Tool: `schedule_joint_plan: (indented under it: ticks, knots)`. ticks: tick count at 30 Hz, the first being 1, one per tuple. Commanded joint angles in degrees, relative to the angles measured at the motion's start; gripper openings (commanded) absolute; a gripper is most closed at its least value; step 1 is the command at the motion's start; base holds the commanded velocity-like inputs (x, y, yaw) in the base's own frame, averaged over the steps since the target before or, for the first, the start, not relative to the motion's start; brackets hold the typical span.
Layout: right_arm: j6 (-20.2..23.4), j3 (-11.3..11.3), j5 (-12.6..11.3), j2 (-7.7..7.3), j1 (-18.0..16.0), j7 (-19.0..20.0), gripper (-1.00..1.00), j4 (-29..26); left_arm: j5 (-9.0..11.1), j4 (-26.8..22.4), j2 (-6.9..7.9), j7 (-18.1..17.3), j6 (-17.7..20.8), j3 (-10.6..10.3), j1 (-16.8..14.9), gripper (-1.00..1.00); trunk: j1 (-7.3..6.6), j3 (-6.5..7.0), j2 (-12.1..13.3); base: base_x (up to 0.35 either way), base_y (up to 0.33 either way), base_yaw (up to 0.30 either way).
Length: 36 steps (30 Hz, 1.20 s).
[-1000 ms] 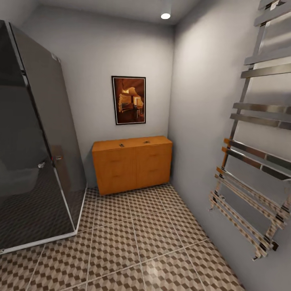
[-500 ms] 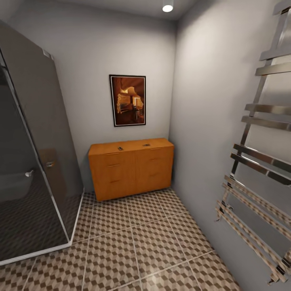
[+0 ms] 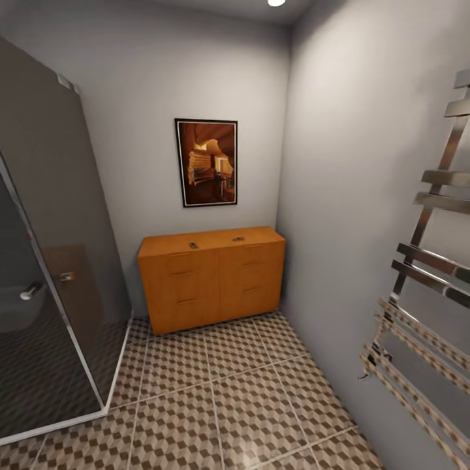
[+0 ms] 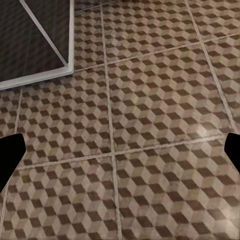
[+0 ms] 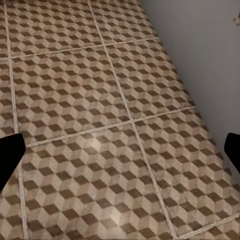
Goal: Take the four mousetraps from the cabinet in the bathroom and place them on the bathroom floor. Make sure all four end up on the same floor surface, and ensure that at least two of them are either under or directly next to the same bathroom sink.
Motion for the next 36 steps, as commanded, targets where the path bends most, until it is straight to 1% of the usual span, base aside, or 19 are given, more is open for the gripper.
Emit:
schedule_joint_plan:
  ticks: [1,36]
  knots:
    - [-0.1,0.3,0.0,0.0,0.0,-0.4,1.0,0.0,0.3,0.2,-0.03,0.1,-0.3,-0.5,-0.1,1.0,0.05,-0.02,0.0,0.278,-0.124,0.139]
    - [-0.1,0.3,0.0,0.0,0.0,-0.5,1.0,0.0,0.3,0.2,-0.03,0.1,-0.3,-0.5,-0.1,1.0,0.05,-0.02,0.0,0.239,-0.165,0.178]
